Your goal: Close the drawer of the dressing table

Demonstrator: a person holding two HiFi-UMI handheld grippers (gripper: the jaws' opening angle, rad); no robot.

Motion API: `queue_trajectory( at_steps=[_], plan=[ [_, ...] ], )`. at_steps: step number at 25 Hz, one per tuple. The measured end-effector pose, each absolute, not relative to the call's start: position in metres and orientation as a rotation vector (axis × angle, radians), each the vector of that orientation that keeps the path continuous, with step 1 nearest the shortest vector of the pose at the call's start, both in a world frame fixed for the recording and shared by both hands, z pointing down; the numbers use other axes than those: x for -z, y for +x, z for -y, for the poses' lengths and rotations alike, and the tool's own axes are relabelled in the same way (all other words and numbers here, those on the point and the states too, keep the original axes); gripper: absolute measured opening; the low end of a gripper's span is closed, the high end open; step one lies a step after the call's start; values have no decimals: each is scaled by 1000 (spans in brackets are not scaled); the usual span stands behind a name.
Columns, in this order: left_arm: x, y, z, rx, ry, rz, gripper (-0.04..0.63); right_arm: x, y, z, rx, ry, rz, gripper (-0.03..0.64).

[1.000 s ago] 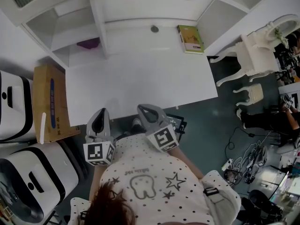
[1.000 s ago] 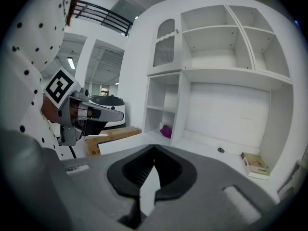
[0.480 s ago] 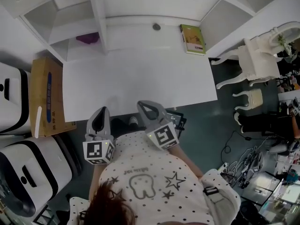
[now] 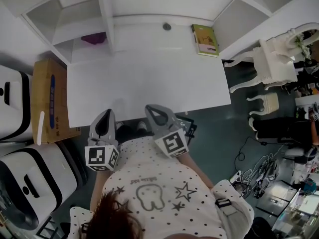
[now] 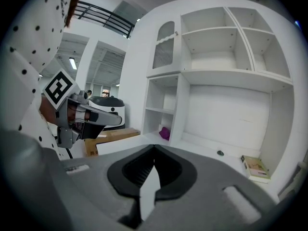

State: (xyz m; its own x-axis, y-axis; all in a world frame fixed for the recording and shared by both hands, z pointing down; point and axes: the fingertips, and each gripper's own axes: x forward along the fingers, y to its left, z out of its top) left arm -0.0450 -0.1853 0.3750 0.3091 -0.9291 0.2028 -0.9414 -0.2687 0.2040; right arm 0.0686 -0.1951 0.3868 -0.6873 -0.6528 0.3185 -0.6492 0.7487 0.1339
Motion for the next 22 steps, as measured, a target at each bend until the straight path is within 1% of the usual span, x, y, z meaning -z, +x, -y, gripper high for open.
queue_trajectory(
  at_steps=[22],
  plan=[
    [-372, -41, 173, -22, 2272, 1725, -5, -389, 73, 190, 39, 962, 2641, -3]
  ],
)
